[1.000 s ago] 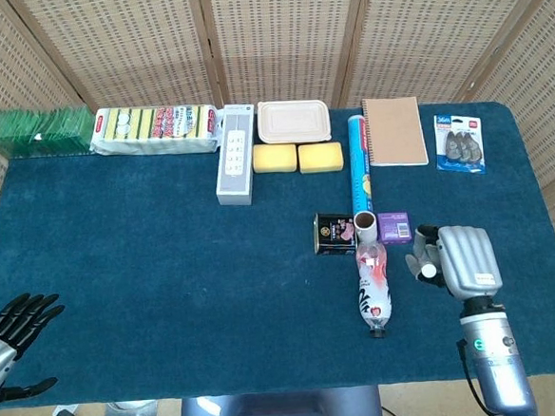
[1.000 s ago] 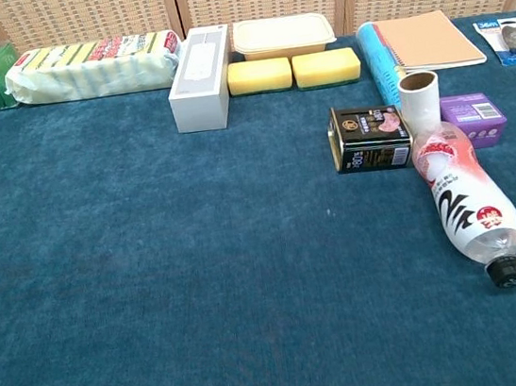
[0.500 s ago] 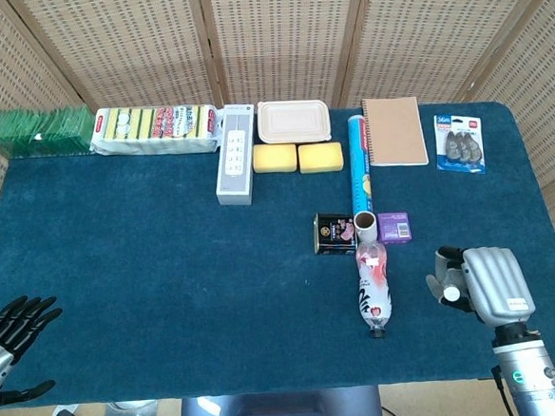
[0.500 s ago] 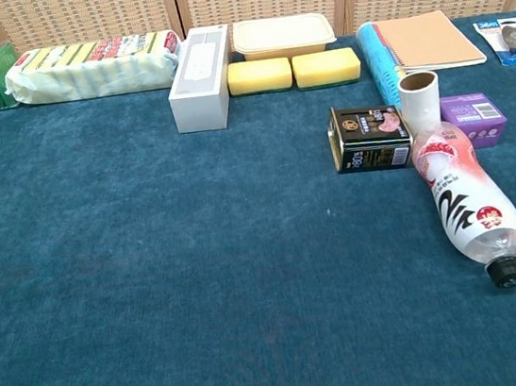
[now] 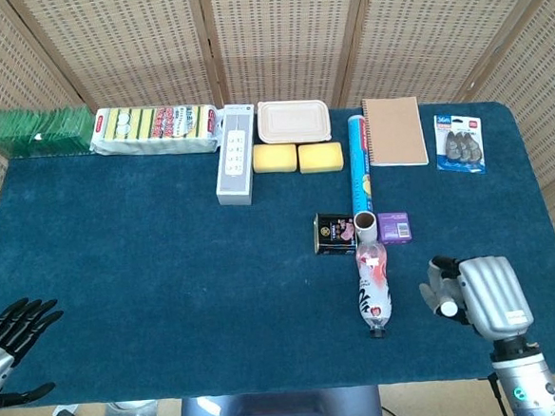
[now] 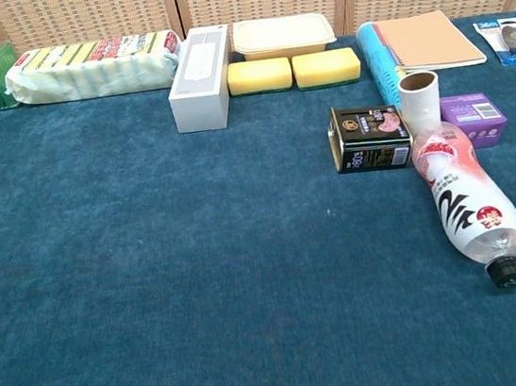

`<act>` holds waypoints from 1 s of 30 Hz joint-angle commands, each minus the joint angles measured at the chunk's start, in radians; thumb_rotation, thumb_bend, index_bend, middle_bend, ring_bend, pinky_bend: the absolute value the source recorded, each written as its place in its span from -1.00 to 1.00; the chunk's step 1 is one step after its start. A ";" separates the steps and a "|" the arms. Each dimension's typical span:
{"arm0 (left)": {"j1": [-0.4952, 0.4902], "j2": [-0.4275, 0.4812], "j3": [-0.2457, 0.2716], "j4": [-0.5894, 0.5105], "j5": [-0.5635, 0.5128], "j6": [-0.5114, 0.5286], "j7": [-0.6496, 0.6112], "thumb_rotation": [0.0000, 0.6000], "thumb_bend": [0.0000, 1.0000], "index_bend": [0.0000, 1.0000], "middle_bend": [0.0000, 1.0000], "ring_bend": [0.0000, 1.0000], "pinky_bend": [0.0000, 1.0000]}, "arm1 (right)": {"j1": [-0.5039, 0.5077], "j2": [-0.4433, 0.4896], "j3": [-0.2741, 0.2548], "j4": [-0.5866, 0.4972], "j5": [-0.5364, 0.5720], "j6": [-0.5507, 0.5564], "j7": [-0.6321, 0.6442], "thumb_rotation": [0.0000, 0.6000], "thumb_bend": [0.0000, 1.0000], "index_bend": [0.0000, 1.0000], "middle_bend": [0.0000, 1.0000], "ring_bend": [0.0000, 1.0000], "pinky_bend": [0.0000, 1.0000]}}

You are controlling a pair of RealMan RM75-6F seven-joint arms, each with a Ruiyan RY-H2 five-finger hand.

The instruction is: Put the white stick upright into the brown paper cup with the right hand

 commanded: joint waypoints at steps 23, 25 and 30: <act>-0.013 -0.002 0.005 -0.015 -0.002 -0.034 0.029 0.83 -0.83 -0.93 -0.91 -1.00 -1.00 | 0.013 -0.444 0.060 0.000 -0.049 -0.209 -0.235 1.00 -0.15 0.59 0.95 1.00 1.00; -0.016 -0.003 0.002 -0.018 -0.006 -0.037 0.026 0.85 -0.83 -0.92 -0.91 -1.00 -1.00 | 0.033 -0.480 0.030 0.000 -0.066 -0.251 -0.309 1.00 -0.15 0.59 0.95 1.00 1.00; -0.022 -0.002 0.003 -0.036 -0.014 -0.066 0.052 0.83 -0.83 -0.92 -0.91 -1.00 -1.00 | 0.084 -0.652 0.158 0.000 0.108 -0.212 -0.429 1.00 -0.15 0.59 0.95 1.00 1.00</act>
